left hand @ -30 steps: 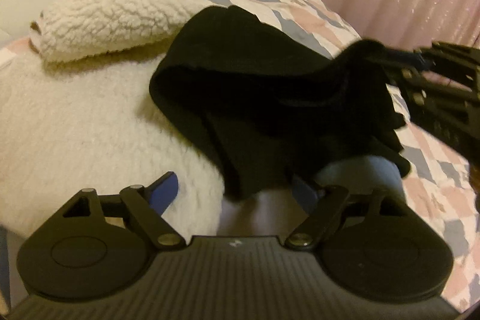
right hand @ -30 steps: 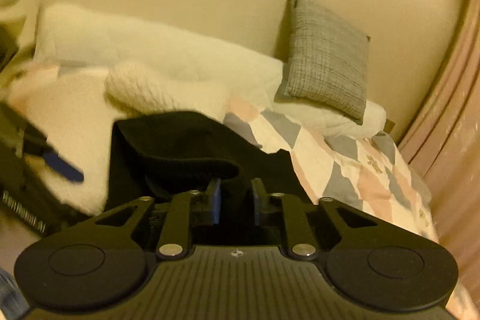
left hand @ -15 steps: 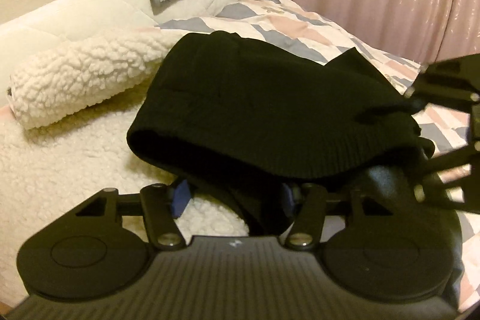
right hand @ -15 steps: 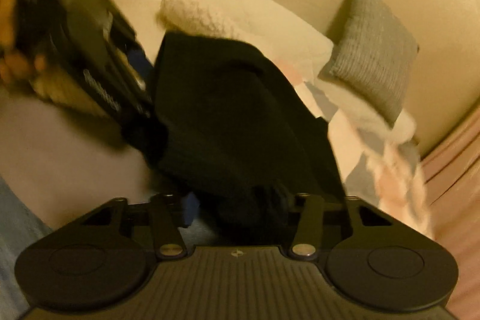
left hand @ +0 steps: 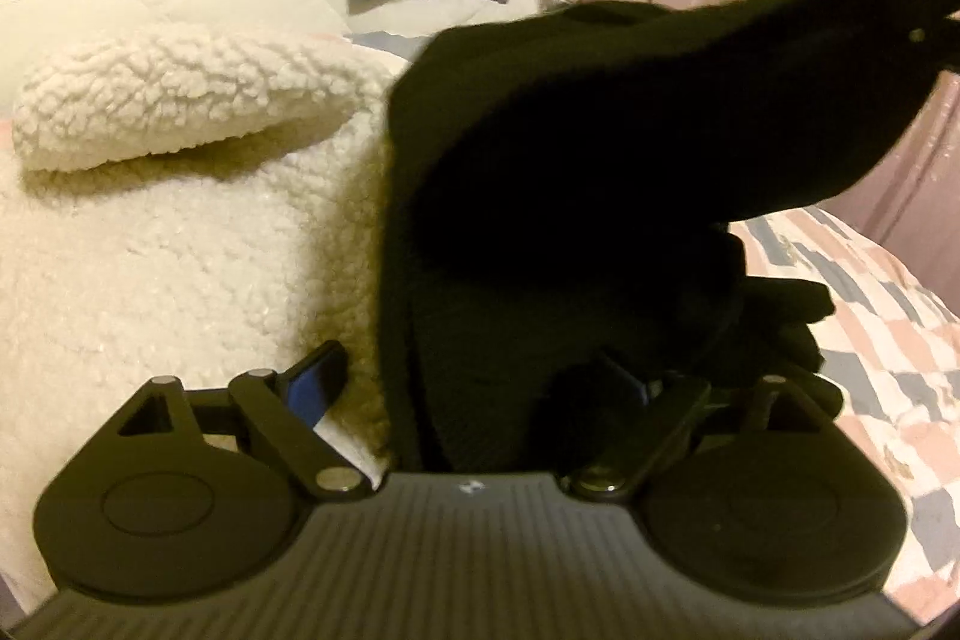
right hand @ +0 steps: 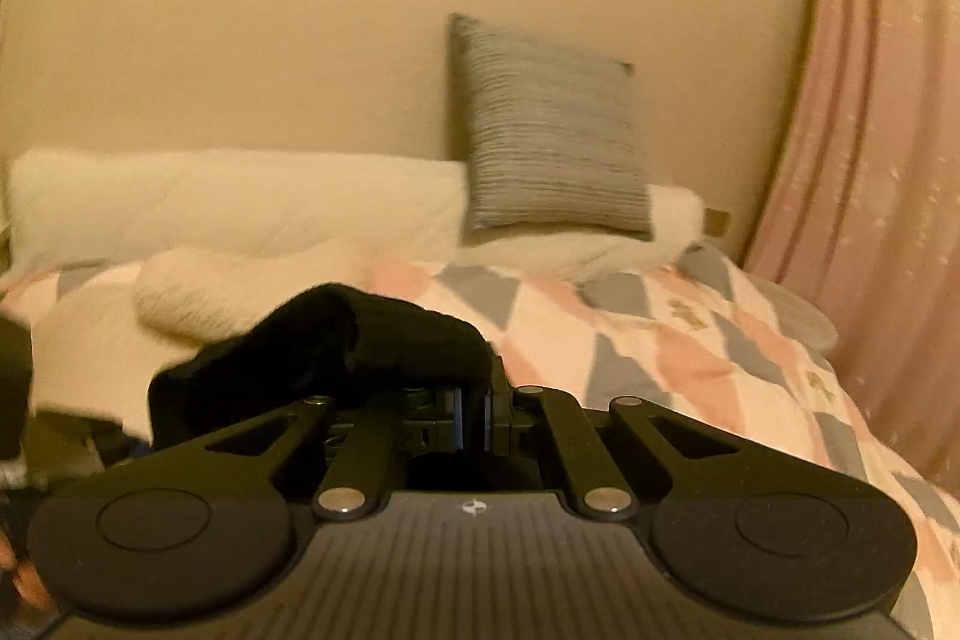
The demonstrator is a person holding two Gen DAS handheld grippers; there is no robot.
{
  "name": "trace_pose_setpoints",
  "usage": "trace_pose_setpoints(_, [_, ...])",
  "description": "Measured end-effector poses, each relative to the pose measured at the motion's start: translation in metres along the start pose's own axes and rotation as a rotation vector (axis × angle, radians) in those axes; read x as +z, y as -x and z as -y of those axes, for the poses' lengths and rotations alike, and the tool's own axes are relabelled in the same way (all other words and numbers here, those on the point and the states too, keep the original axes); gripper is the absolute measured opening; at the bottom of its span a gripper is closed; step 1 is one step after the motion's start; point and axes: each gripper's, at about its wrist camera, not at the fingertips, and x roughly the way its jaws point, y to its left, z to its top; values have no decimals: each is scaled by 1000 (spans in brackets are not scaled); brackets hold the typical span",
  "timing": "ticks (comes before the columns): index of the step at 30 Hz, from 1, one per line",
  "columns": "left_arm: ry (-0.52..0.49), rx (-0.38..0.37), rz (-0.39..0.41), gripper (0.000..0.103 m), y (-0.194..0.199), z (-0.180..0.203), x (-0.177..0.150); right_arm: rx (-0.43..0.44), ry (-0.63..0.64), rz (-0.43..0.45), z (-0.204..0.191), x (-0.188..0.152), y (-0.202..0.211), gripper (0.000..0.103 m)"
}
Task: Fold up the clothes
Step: 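Lift the black sweatpants up off the pile with both grippers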
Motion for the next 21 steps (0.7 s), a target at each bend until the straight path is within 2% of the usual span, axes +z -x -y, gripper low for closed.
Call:
trace_pose_setpoints(2, [1,36,13,51,5,4,-2,-34,-36,-7,8,1,6,4])
trace_pose_setpoints(3, [11,12,1,27,6,4,-2,-45,-52,-12,11,1,10,4])
trace_pose_setpoints(4, [22,-13,-10,9,7,4,-2,-57,-61,-15,14,1,14,4])
trace_pose_setpoints(5, [25,-29,-19,8,9,6,-2,-67,-68,-15,16,1,18,4])
trace_pose_setpoints(9, [-83,46,-6,8,29,25,1,-124,-103,-15,19,4,47,4])
trace_pose_setpoints(12, [-158,84,50,8,63,38,14,-199,-119,-6,22,7,85,3])
trace_pose_setpoints(15, [-273,128,158,8,108,61,37,-248,-133,15,21,12,137,3])
trace_pose_setpoints(17, [-315,147,233,8,137,80,57,-282,-131,48,17,16,176,3])
trace_pose_setpoints(21, [-398,134,410,9,217,124,97,-336,-146,134,13,30,268,3])
